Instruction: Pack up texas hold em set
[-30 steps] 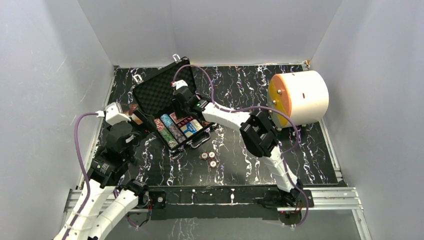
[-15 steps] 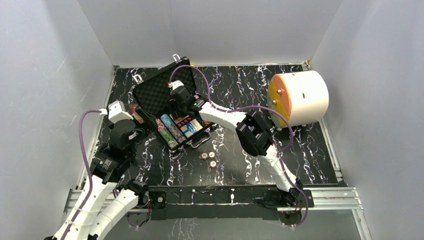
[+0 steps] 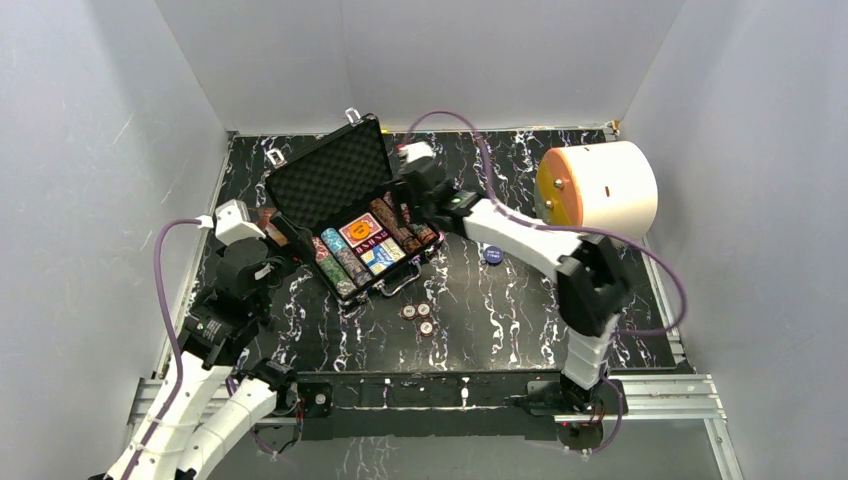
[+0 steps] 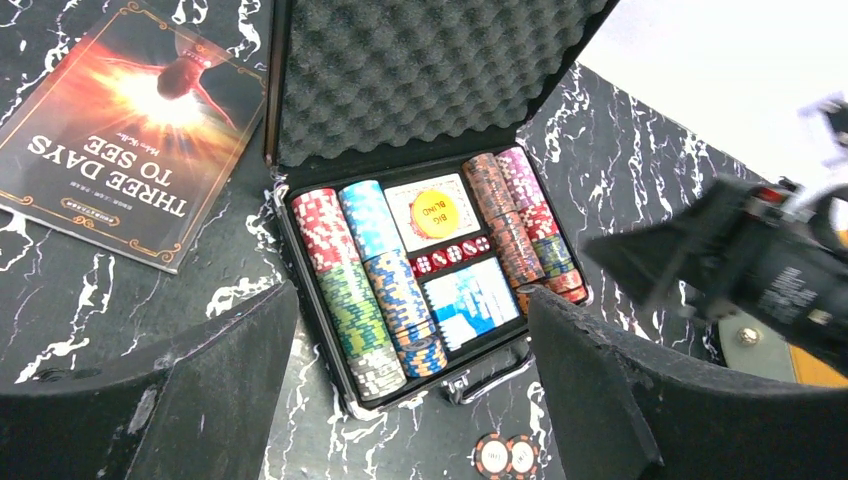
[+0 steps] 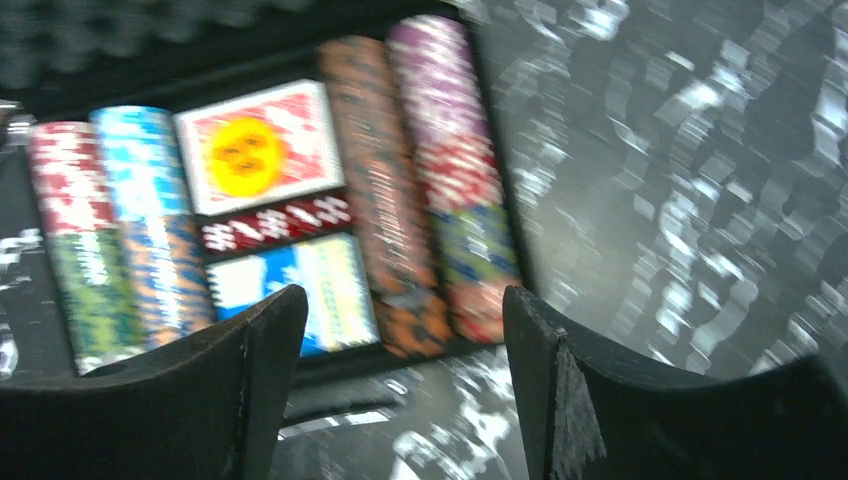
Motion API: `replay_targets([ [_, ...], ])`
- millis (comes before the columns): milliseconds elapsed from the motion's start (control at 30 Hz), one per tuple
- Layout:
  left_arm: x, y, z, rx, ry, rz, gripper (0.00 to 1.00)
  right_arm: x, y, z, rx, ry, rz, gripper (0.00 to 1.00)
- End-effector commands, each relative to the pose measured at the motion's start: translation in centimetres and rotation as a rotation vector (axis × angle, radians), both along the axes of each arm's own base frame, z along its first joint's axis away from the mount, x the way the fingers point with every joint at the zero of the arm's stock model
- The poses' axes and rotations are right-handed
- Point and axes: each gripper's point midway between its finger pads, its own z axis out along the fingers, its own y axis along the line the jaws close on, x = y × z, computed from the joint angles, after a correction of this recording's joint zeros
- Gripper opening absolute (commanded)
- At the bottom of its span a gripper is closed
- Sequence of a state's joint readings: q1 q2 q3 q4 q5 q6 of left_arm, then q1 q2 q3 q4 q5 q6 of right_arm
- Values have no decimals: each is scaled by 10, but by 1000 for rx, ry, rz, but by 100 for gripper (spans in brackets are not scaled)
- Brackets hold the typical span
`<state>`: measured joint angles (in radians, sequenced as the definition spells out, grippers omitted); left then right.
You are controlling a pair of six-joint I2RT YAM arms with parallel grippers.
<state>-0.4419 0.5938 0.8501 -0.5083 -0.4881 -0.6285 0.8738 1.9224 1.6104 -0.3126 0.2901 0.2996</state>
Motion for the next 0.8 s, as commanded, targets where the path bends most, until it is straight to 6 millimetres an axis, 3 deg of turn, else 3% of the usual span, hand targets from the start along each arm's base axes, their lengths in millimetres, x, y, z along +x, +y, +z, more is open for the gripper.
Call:
replay_targets([
  [0,3,-5,1,-10,-18,-22,85,8,-103,3,-25,23,-253,81],
  [133,6,-10,-3,-18,-11,-33,84,-2,-170,-17,-67,75,-371,90],
  [233,9,-13,-7,-22,-3,-41,84,-9,-194,-38,-100,140,-366,95],
  [400,10,-16,-6,-34,1,-48,84,-21,-198,-62,-150,257,-204,96],
  [767,11,-16,-3,-28,-6,-48,85,-10,-202,-100,-242,326,-34,94],
])
